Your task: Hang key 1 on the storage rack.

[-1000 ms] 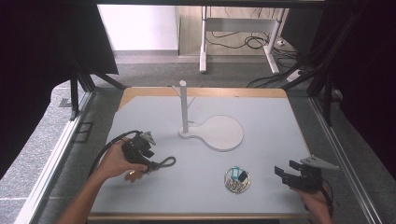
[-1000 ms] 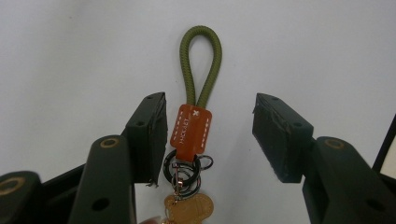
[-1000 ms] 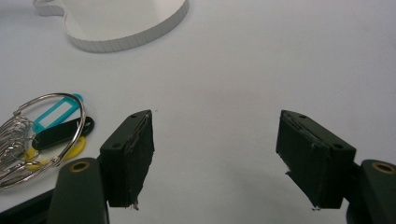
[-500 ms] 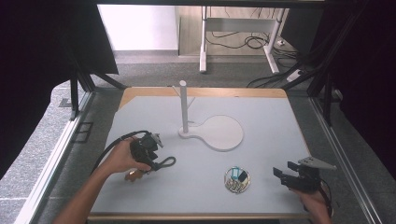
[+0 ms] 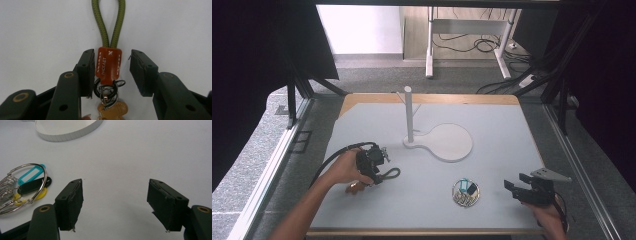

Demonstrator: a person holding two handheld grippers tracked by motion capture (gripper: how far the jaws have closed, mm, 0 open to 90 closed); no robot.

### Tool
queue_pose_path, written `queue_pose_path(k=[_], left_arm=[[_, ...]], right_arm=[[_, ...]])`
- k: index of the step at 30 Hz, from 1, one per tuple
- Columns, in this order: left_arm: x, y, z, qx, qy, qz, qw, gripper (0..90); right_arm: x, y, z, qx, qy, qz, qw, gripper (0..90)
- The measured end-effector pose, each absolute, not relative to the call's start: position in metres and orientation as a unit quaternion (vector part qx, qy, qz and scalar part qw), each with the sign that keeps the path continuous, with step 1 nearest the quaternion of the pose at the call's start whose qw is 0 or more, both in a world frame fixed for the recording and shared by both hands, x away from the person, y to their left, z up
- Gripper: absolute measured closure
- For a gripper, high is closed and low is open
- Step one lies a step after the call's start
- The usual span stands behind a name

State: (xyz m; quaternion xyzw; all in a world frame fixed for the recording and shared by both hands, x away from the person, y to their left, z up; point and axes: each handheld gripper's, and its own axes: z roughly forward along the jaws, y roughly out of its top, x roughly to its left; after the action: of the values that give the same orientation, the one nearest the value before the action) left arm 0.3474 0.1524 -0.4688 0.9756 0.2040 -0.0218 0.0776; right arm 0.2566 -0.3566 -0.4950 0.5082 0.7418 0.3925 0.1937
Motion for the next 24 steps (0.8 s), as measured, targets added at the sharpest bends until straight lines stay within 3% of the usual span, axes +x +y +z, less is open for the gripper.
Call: queue_pose_path(k=[24], left_arm=[[0.347, 0.14, -0.478, 0.978, 0.207, -0.009, 0.024, 66.5]], right_arm=[[0.257, -0.355, -0.496, 0.506, 0.747, 0.386, 0.193, 29.4]])
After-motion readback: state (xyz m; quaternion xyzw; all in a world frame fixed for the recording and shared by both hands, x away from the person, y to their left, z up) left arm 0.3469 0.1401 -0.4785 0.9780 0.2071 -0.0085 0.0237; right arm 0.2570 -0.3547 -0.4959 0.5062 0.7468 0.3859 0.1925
